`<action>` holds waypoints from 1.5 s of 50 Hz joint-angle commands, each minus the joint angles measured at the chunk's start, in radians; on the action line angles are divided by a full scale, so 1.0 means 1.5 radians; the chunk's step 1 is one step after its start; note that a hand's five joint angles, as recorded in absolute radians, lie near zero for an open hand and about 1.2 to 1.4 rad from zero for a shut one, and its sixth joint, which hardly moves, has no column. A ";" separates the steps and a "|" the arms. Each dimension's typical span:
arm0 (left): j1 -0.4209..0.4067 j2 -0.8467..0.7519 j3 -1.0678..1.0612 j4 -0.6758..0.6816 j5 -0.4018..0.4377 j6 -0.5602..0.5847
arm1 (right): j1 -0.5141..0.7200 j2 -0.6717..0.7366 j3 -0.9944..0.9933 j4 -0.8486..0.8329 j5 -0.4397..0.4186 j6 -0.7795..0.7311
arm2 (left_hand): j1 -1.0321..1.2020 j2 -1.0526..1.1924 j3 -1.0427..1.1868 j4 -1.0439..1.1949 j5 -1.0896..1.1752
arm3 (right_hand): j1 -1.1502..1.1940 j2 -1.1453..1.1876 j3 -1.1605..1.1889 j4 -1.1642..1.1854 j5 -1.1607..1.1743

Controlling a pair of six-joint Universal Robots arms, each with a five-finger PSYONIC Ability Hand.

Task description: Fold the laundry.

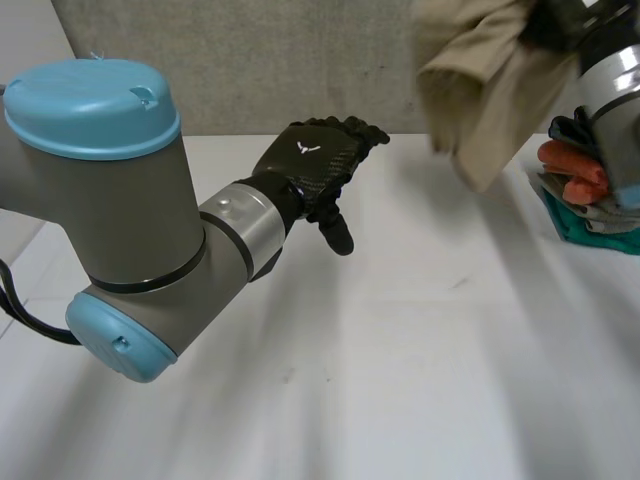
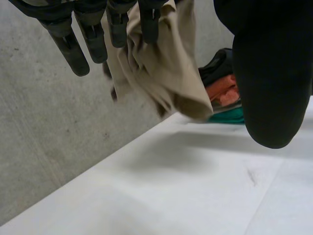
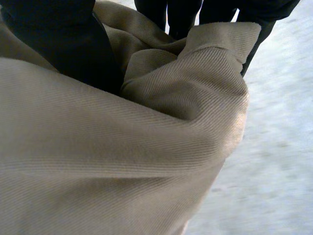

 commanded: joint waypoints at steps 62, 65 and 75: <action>-0.064 0.084 -0.087 0.064 0.006 0.004 | -0.477 0.065 0.119 0.059 -0.096 -0.033 | 0.006 0.007 -0.020 -0.014 -0.027 | -0.586 -0.652 -0.660 -0.684 -0.641; -0.064 0.106 -0.106 0.092 0.018 0.005 | -0.489 0.038 0.115 0.082 -0.038 -0.044 | 0.002 0.003 -0.025 -0.019 -0.032 | -0.586 -0.652 -0.660 -0.684 -0.641; -0.062 0.172 -0.169 0.171 0.101 0.004 | -0.486 -0.086 0.101 0.093 0.151 -0.048 | 0.002 0.003 -0.025 -0.019 -0.032 | -0.586 -0.652 -0.660 -0.684 -0.641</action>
